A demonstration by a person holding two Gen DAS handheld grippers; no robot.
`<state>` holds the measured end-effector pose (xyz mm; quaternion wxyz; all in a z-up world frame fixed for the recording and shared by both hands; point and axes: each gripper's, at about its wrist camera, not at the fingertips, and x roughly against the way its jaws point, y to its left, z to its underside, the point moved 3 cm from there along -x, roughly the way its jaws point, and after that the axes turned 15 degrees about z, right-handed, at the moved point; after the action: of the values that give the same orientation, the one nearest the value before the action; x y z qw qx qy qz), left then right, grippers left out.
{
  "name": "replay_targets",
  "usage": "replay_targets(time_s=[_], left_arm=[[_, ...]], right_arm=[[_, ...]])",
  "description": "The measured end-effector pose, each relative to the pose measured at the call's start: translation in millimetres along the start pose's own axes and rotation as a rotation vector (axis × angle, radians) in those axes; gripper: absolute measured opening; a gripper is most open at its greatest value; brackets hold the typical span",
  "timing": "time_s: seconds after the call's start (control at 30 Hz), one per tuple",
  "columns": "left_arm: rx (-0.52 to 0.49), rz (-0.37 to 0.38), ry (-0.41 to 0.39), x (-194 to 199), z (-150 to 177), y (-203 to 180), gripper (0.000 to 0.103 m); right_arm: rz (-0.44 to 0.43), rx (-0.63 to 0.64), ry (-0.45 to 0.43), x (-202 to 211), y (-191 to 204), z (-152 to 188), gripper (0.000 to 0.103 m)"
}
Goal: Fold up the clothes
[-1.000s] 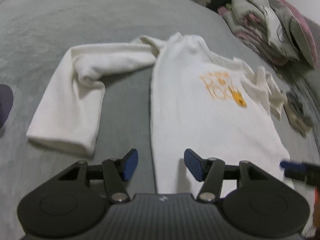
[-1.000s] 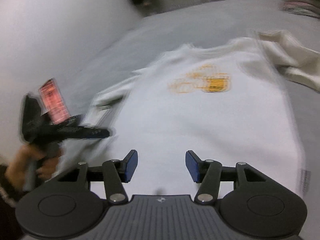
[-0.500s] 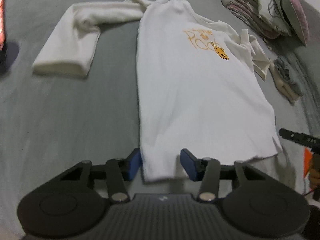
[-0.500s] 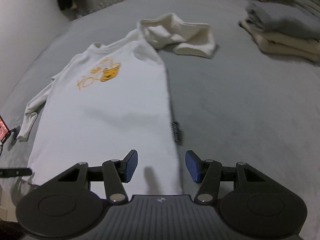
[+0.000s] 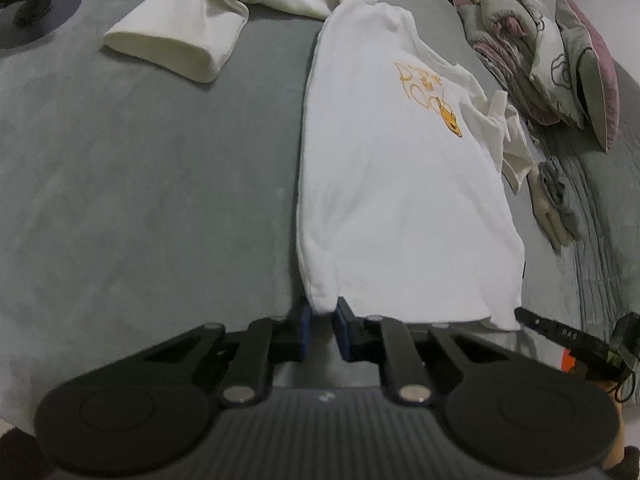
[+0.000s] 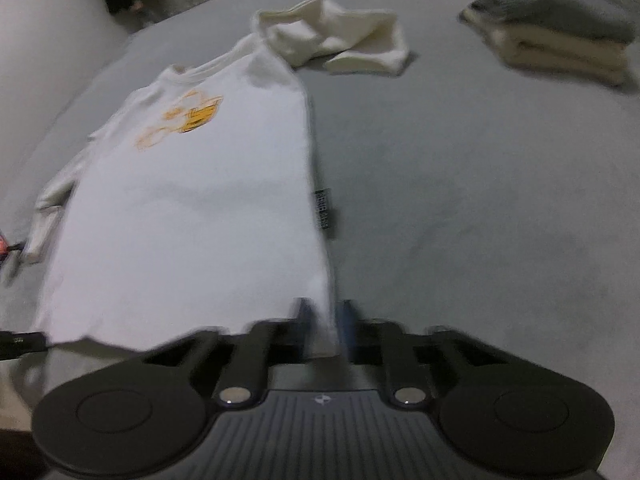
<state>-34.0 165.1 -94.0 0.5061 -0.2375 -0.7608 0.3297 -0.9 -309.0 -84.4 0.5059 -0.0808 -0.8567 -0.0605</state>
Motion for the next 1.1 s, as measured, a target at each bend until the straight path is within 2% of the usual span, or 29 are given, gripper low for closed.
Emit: replay_targets(time_s=[0.1,0.23,0.4,0.6,0.73,0.83,0.97,1.1], left_arm=[[-0.03,-0.005,-0.018,8,-1,-8,0.011],[-0.088,0.013,-0.044,28,-6,-23,0.01],[-0.149,0.015,-0.02,48,-2,-39,0.01],[-0.2,-0.03,0.058,43,16,-39,0.01],[-0.195,-0.09,0.093,26,25,-22,0.01],[-0.227,-0.123,0.106,14,29,-13,0.011],[-0.272,-0.129,0.102,13,32,-15,0.013],[-0.257,-0.081,0.1,20,30,-12,0.018]], right_arm=[[0.01,0.024,0.004,6,2,-1,0.009],[-0.055,-0.011,0.015,28,-10,-8,0.008],[-0.102,0.007,0.007,63,-15,-10,0.007],[-0.034,0.132,0.046,67,-1,10,0.007],[0.014,0.169,0.085,45,6,20,0.007],[0.048,0.191,0.119,26,12,25,0.007],[0.084,0.228,0.127,16,22,24,0.008],[0.109,0.259,0.134,17,27,21,0.01]])
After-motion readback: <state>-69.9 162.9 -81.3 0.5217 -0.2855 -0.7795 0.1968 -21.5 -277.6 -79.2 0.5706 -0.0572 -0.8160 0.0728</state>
